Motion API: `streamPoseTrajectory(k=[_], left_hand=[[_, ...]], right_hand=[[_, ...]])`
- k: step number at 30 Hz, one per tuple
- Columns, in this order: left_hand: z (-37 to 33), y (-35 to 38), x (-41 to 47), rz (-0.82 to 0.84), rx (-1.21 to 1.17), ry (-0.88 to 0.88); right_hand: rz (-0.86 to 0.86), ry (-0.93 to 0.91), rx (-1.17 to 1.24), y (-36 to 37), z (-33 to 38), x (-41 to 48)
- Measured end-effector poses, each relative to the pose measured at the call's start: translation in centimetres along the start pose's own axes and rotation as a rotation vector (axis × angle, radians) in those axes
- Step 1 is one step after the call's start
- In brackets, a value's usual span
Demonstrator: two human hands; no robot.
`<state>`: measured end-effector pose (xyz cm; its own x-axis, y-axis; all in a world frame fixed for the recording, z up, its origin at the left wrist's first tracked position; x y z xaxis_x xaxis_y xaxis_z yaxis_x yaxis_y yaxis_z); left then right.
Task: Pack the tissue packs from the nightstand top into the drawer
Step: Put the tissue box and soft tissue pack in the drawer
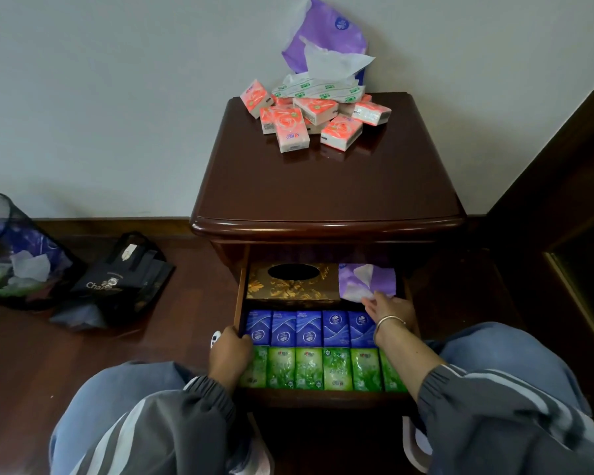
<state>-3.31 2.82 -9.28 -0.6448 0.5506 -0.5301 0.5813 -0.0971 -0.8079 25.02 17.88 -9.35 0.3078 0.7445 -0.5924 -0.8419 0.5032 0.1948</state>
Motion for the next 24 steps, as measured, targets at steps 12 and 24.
streamPoseTrajectory(k=[12, 24], left_hand=[[-0.1, -0.3, -0.2, -0.015, -0.01, 0.032], [-0.2, -0.1, -1.2, -0.027, -0.044, 0.042]], right_hand=[[-0.087, -0.073, -0.341, -1.5, -1.3, 3.3], [0.178, -0.415, -1.217, -0.9, 0.3, -0.4]])
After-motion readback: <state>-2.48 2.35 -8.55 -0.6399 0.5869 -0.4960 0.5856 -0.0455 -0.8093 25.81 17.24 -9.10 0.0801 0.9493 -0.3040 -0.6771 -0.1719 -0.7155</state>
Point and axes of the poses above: each hand's wrist, its own x-axis towards the middle knuckle, its own y-axis out of the palm, z = x × y, the point moved 7 cm from there along x, towards the middle knuckle, and after that the axes turned 11 degrees about x, right-handed, at the moved point
